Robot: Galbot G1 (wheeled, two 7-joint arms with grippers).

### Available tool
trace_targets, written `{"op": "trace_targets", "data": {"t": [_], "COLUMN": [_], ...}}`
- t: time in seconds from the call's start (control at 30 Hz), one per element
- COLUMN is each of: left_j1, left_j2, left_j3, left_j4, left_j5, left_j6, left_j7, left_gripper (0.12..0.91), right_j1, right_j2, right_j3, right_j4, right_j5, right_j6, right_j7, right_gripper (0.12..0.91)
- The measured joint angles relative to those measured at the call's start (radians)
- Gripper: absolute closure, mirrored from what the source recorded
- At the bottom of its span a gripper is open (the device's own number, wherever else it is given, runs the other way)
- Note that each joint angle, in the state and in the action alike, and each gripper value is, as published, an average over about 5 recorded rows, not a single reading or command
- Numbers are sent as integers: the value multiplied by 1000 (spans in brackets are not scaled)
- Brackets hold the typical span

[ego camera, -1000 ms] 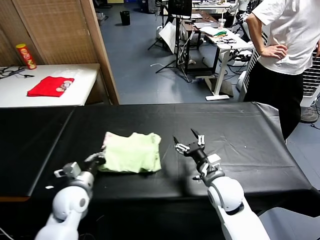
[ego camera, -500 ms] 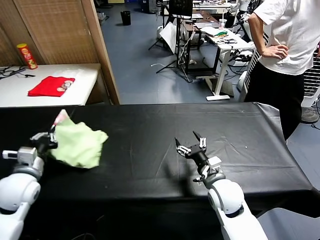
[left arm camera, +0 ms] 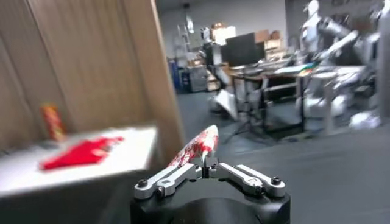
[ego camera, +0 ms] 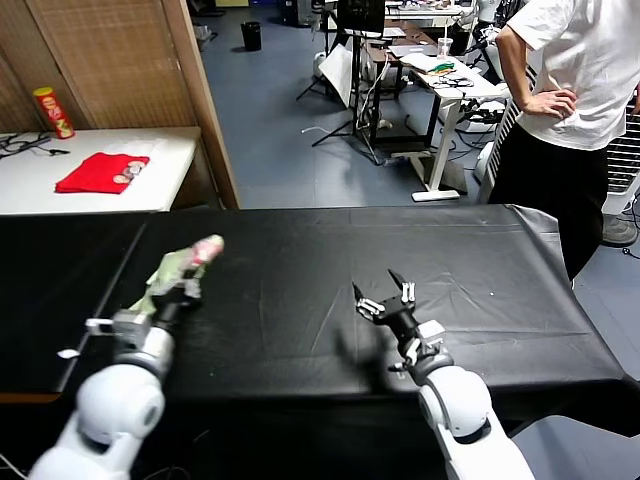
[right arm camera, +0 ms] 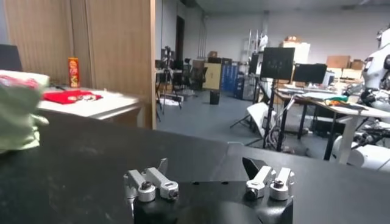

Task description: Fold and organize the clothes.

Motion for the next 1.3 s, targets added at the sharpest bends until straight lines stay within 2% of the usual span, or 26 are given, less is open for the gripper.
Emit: {"op": "trace_targets", "data": {"t": [0.13,0.23,0.43,0.5,0.6,0.7,0.9,1.03,1.13,1.3], "left_j1": [-8,-1,16,20,28,42,83,114,135,164], "left_j2": [-110,-185,-260,-263,-259,-255,-254,-252,-250,-243], "left_j3": [98,157,232,239,237,224,187,165,150,127], "left_j4": [26,57,80,76,70,67,47,25,16,11], "left_j5": [84,157,248,253,254,256,258,260,261,262], "left_j6": [-19,-36,-57,-66,-74,-80,-97,-109,-126,-159], "left_j7": [46,86,158,172,177,174,163,157,142,131], "left_gripper": [889,819,501,384,268,237,232,232,232,232], "right_j1": [-7,-11,-4,7,35,72,142,178,202,240], "right_j2": [-8,-20,-58,-63,-56,-34,34,80,110,132], "right_j3": [-5,-14,-51,-69,-100,-126,-148,-152,-155,-165], "right_j4": [9,19,33,28,8,-29,-138,-210,-256,-319], "right_j5": [13,39,143,195,284,368,515,562,560,489], "right_j6": [-9,-28,-97,-126,-167,-195,-223,-232,-231,-202], "right_j7": [-8,-18,-20,-5,30,61,123,133,126,82], "right_gripper": [227,227,227,227,227,227,237,298,393,661]}}
